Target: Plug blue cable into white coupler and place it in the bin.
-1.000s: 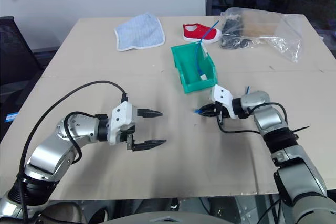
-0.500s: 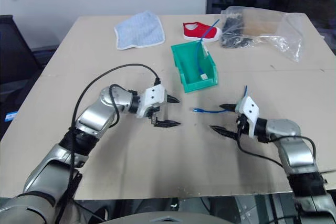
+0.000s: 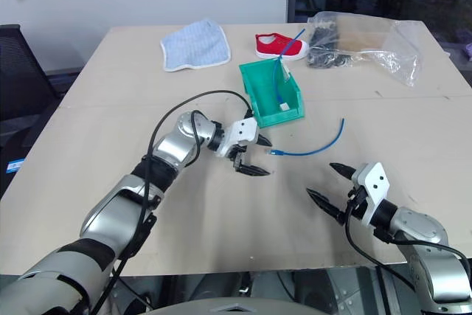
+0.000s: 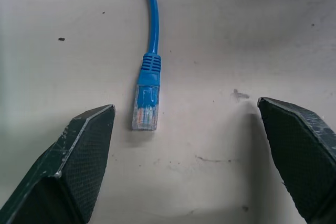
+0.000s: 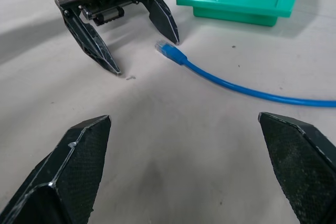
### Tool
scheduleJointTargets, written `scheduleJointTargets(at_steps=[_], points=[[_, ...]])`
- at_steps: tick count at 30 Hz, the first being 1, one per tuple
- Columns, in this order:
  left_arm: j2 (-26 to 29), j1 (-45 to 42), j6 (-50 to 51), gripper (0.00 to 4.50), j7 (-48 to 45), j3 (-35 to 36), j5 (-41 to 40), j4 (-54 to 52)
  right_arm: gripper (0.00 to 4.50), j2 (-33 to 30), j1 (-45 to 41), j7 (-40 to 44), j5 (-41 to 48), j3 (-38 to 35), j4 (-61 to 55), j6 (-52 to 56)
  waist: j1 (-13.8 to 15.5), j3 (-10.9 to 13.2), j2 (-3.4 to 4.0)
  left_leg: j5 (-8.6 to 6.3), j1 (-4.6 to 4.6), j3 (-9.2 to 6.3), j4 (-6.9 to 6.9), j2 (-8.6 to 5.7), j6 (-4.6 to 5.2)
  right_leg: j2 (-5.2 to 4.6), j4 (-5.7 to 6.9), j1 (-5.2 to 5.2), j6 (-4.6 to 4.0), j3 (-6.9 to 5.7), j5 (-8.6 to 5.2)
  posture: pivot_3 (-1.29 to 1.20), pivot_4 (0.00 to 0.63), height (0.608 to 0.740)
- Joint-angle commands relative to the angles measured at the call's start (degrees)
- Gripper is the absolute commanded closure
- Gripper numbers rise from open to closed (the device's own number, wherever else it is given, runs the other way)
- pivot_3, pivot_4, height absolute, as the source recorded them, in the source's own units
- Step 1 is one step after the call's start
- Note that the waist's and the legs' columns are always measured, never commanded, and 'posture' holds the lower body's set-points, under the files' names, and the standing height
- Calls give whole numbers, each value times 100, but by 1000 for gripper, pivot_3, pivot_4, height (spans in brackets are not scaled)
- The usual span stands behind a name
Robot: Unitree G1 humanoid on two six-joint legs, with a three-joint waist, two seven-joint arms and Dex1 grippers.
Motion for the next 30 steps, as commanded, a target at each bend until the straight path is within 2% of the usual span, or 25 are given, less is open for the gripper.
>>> scheduleJointTargets(at_steps=[1,6,9,14,18,21,25,30], points=[[-49,-36,-106,1367,-27,79,162,304,0,-31,46,-54,75,-127,-229,-147,-5,-1,-2,0,0,0,0,0,0,0,0,0,0,0,0,0,150,740],[-140,-8,-248,3403,-25,225,209,425,0,12,75,-82,68,-48,-226,-210,-53,-2,-2,8,0,0,-2,1,-15,1,3,-3,1,1,0,0,150,740],[-231,61,-127,4466,-102,396,42,287,0,112,113,-129,351,-30,-296,-9,-53,-2,-2,9,-2,0,-2,1,-16,1,-1,-3,1,1,0,0,150,740],[-412,170,921,4466,-359,823,-611,-398,0,420,205,-264,1224,74,-437,706,-55,-1,-2,0,-4,-1,-2,1,-2,-1,2,-3,1,1,0,0,150,740],[-437,279,2795,4466,-561,1237,-1587,-1475,0,718,104,-423,1871,101,-472,1104,-76,0,-2,-1,-5,-3,-1,2,1,-1,10,-6,0,0,1,0,150,740],[-340,414,3686,4466,-656,1364,-2071,-2133,0,859,-139,-568,2432,97,-620,1413,-109,-1,0,-1,0,-5,-2,4,0,1,14,-6,-1,3,1,0,150,740],[-337,475,4324,4466,-530,1551,-2490,-2468,0,890,-626,-788,2795,153,-631,1723,-92,-2,1,1,3,-6,-1,5,-2,3,15,-6,-2,4,2,0,150,740],[-261,588,4378,4466,-533,1414,-2498,-2567,0,1156,-1272,-1140,3525,34,-535,1947,-80,-2,1,13,2,-5,-3,5,-24,2,13,-6,-2,5,2,0,150,740]])
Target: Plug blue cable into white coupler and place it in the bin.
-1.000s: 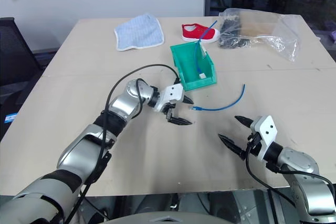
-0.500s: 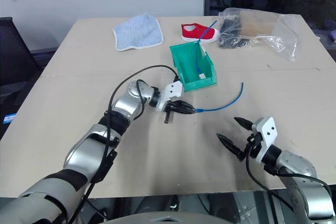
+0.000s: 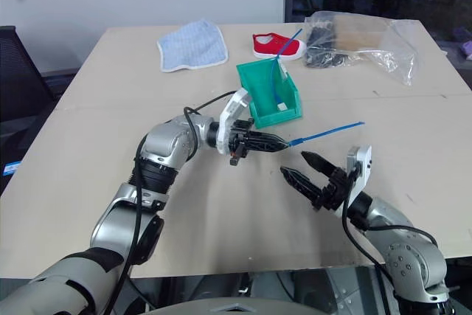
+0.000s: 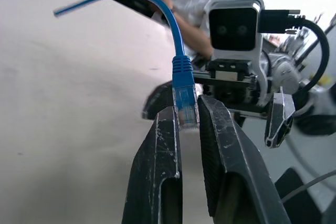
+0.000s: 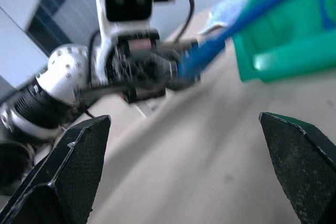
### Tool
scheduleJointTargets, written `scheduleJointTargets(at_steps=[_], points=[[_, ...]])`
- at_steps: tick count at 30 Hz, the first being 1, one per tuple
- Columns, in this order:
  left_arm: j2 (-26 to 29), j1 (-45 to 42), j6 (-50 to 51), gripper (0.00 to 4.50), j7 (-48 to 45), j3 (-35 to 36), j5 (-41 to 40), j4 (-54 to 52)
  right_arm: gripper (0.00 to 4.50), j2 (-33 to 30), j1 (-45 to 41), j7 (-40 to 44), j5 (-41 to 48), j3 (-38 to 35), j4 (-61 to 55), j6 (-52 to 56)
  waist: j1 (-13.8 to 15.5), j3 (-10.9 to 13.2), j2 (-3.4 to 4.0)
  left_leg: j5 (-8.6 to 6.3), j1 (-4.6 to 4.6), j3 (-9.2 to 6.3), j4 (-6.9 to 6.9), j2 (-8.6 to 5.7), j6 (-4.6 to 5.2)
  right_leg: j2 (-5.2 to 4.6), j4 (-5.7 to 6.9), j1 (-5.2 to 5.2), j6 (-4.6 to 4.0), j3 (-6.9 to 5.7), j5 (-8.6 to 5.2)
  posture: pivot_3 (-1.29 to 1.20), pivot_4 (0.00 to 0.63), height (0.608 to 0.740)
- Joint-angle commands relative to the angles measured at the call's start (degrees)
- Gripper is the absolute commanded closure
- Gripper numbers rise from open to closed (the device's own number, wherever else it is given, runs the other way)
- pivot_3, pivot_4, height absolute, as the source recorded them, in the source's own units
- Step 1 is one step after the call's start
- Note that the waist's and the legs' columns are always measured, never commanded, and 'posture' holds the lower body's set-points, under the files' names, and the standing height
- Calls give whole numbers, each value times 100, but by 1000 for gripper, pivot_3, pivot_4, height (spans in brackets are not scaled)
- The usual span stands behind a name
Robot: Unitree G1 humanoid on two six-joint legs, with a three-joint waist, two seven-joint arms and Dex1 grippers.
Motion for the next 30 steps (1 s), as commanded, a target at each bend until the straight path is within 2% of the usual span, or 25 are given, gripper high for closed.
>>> scheduleJointTargets(at_steps=[1,2,5,12,13,18,20,21,25,27,30], points=[[18,50,30,4466,1,53,-176,-198,0,78,-306,-195,623,-103,-149,172,0,0,0,0,0,0,0,0,0,0,-1,0,0,1,0,0,150,740],[11,50,58,4466,12,86,-220,-205,0,82,-344,-224,713,-101,-164,203,5,0,0,0,-1,1,0,-1,0,-1,-2,0,0,1,0,0,150,740],[36,52,1,4500,17,74,-212,-202,802,71,-401,-301,861,-96,-163,241,18,0,0,0,-4,0,-1,-1,0,-2,-4,-1,-1,-1,0,0,150,740],[32,-6,134,4500,89,203,-475,-196,4274,-22,-373,-287,915,5,-192,339,6,0,0,-1,-4,3,-1,-1,2,-1,-2,-3,0,3,0,0,150,740],[40,5,210,4500,89,220,-555,-227,4446,-27,-385,-288,923,9,-178,346,4,0,0,-1,-4,3,-1,-1,2,-1,-1,-3,0,2,0,0,150,740],[113,55,478,4500,36,238,-782,-379,4446,-36,-422,-296,929,40,-122,343,-5,0,0,-1,-4,3,-1,-1,3,0,-1,-3,0,4,0,0,150,740],[209,189,518,3548,-36,193,-852,-697,4500,-9,-486,-335,936,37,-72,328,-11,0,0,-1,-4,3,-1,0,1,0,-1,-3,0,4,0,0,150,740],[243,242,541,3220,-46,186,-888,-829,4500,-2,-510,-349,942,34,-52,323,-18,0,0,0,-4,4,-1,0,1,0,-1,-4,0,5,0,0,150,740],[542,555,664,1182,129,244,-1004,-1655,4500,-33,-625,-377,932,-76,102,245,-12,0,0,0,-4,6,-2,1,0,-7,-3,-5,-1,10,0,0,150,740],[877,900,694,144,413,444,-1045,-2380,4500,-106,-740,-285,844,-85,242,216,-26,0,1,0,-4,8,-2,1,0,-26,-3,-6,-1,14,0,0,150,740],[1204,1453,655,66,1139,841,-1002,-3336,4500,-138,-893,-199,746,-97,437,137,-20,0,1,-1,-1,9,-13,2,0,-28,-2,-11,-2,15,0,0,150,740]])
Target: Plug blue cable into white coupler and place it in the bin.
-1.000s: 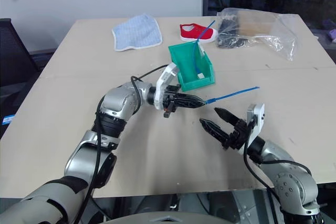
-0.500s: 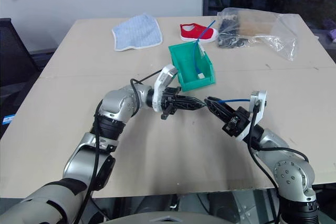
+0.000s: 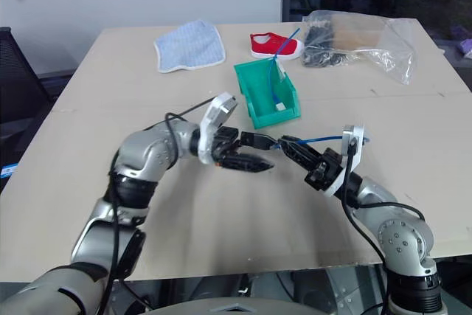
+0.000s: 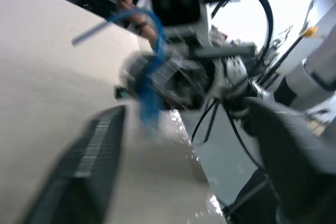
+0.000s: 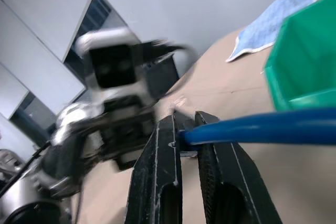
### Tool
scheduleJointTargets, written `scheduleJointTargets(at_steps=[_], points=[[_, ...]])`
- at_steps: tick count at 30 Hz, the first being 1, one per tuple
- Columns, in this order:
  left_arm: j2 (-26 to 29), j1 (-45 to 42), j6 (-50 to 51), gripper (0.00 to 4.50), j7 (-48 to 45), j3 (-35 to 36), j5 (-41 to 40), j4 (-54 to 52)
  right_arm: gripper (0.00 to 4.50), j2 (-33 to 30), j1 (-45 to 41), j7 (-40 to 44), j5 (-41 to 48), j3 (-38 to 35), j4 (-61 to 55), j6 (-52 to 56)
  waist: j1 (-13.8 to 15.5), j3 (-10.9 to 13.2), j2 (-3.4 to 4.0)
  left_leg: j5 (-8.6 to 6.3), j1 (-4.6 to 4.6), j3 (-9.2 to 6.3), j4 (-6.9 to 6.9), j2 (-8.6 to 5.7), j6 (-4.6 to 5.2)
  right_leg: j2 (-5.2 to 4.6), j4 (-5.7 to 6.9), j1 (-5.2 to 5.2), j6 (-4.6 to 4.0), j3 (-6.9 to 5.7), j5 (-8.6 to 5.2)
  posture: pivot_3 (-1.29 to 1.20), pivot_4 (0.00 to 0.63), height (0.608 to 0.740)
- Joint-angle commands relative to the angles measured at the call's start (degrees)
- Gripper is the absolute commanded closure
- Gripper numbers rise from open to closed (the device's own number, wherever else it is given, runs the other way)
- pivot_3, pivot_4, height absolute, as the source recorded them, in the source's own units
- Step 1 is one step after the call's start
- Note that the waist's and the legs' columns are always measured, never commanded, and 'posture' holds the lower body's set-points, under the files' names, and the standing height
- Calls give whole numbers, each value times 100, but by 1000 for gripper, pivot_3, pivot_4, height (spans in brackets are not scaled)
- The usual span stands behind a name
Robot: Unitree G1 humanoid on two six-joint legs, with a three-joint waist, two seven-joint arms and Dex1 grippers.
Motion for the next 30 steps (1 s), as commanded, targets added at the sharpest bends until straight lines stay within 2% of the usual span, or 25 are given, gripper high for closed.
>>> scheduleJointTargets(at_steps=[1,4,6,9,13,18,22,26,30], points=[[213,498,-103,66,971,662,-47,-1226,4500,-29,-209,157,-70,-127,110,-161,15,0,0,0,0,-1,-1,2,0,0,-1,0,0,0,0,0,150,740],[-115,1159,-317,66,2340,1248,139,-2172,4500,-54,-267,291,-190,-146,286,-244,55,0,0,-1,-1,-1,-1,1,1,-4,-3,3,0,1,0,0,150,740],[-430,1690,-795,66,3301,1471,659,-2766,4500,-38,-324,376,-275,-136,411,-291,62,-1,-1,0,-1,3,0,-2,0,-6,-8,4,0,1,1,0,150,740],[-436,2713,-1785,66,4177,1155,1920,-3321,4500,36,-441,480,-450,-111,596,-430,65,-1,-3,0,0,14,0,-2,-1,-5,-14,4,0,11,1,0,150,740],[-771,4237,-2645,66,5668,1086,3409,-3543,4500,82,-682,664,-646,-6,892,-497,28,-4,1,-10,17,33,-18,1,16,-2,-11,4,-4,33,4,0,150,740],[-1512,5211,-2914,66,6777,1267,3953,-3284,4500,80,-898,830,-738,54,1016,-409,193,-4,-1,-16,17,28,-14,2,25,-1,-13,6,-5,38,3,0,150,740],[-1767,5052,-2952,66,6917,1274,3829,-2695,4500,77,-966,860,-788,89,1025,-368,227,-10,-2,-15,16,22,-2,0,25,-5,-16,13,-5,4,3,0,150,740],[-1732,4559,-3063,66,6941,1399,3750,-2047,4500,105,-958,864,-843,125,995,-362,194,-10,-2,-15,12,17,-2,0,25,-1,-16,11,-4,-3,3,0,150,740],[-1501,3874,-3470,66,6738,1379,3694,-969,4500,174,-911,805,-916,140,941,-415,182,-11,0,-15,9,17,-6,1,24,-1,-14,8,-5,-3,4,0,150,740]])
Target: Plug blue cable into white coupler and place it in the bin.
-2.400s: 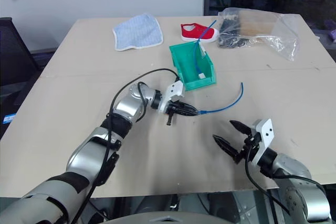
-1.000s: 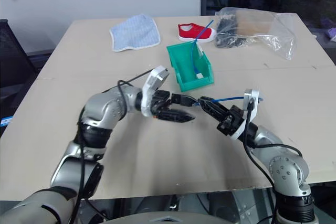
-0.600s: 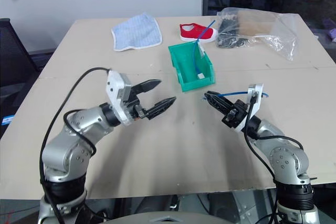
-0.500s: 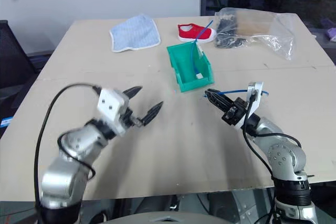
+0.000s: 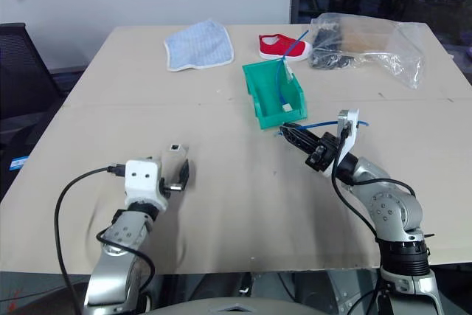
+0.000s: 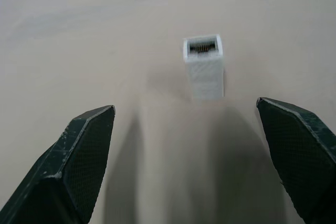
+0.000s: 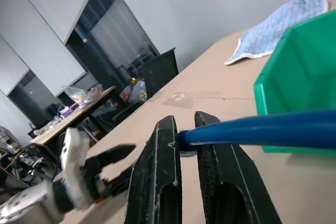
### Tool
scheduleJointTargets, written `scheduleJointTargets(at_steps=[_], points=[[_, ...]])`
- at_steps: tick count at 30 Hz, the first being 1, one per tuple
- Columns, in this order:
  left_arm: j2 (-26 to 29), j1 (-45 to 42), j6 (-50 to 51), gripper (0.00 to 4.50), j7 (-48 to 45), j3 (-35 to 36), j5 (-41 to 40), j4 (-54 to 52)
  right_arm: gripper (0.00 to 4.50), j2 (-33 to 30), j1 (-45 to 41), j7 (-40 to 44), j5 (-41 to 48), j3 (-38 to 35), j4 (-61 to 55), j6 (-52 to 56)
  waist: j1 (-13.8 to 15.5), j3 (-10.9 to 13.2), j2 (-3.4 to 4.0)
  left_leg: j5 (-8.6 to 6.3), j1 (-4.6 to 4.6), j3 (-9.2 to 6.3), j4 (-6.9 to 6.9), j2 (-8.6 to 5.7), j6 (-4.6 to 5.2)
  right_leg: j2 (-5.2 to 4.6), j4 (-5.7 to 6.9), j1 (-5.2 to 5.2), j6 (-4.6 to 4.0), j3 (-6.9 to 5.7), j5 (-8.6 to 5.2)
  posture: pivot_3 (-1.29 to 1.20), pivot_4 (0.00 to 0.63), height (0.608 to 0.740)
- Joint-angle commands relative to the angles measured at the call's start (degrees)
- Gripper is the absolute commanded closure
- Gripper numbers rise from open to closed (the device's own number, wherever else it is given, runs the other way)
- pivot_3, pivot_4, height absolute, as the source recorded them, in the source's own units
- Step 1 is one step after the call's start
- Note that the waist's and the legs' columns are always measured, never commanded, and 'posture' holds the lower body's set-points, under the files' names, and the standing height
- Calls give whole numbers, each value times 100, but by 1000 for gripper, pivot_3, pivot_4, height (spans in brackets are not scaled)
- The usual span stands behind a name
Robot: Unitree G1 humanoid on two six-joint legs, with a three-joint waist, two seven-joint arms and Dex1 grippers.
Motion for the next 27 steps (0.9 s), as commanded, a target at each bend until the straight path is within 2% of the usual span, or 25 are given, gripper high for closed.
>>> scheduleJointTargets(at_steps=[1,3,6,9,10,13,16,19,24,27], points=[[159,-329,-419,66,-102,63,-74,589,4500,70,-10,-2,-13,-7,-230,-77,-2,-1,-1,0,0,-2,0,1,0,1,1,0,0,-2,0,0,150,740],[182,-447,-568,66,-125,88,-139,867,4500,98,42,-28,-35,-15,-275,-95,-4,-2,0,0,0,-1,0,0,0,0,0,0,0,1,0,0,150,740],[230,-493,-844,941,-288,38,-235,1175,4500,128,122,-78,-72,-50,-336,-126,-2,-5,3,0,0,0,1,-1,0,-2,-1,0,0,2,0,0,150,740],[261,-518,-1038,2128,-351,49,-292,1429,4500,140,180,-94,-79,-65,-383,-128,2,-20,25,0,2,-2,1,-1,0,-2,3,1,0,0,1,0,150,740],[274,-519,-1099,2762,-370,49,-303,1494,4500,141,209,-95,-88,-63,-402,-132,1,-25,30,0,4,-2,0,-1,0,-3,3,1,0,1,1,0,150,740],[283,-622,-1244,3983,-433,59,-380,1750,4500,147,250,-97,-116,-50,-421,-145,8,-35,38,0,12,-3,0,0,1,-2,4,4,0,0,0,0,150,740],[252,-825,-1340,3955,-561,0,-487,2030,4500,158,246,-111,-139,-36,-427,-150,14,-48,53,0,14,-3,1,-1,1,-2,6,6,0,-2,0,0,150,740],[234,-1153,-1335,3955,-1405,-432,-832,2162,4500,101,161,-98,-175,-32,-461,-138,59,-57,66,1,26,-10,1,-1,1,-1,7,24,0,-17,0,0,150,740],[491,-2180,-1119,3955,-3540,-1339,-1344,2496,4500,-376,-98,269,-624,279,-600,-182,83,-54,62,2,17,-10,18,-9,2,8,-9,37,0,-34,0,0,150,740],[767,-2961,-1708,3955,-5146,-2054,-1288,3105,4500,-834,-311,684,-1298,730,-587,-451,-10,-51,47,4,-7,-8,19,-10,-1,9,-12,23,1,-32,0,0,150,740]])
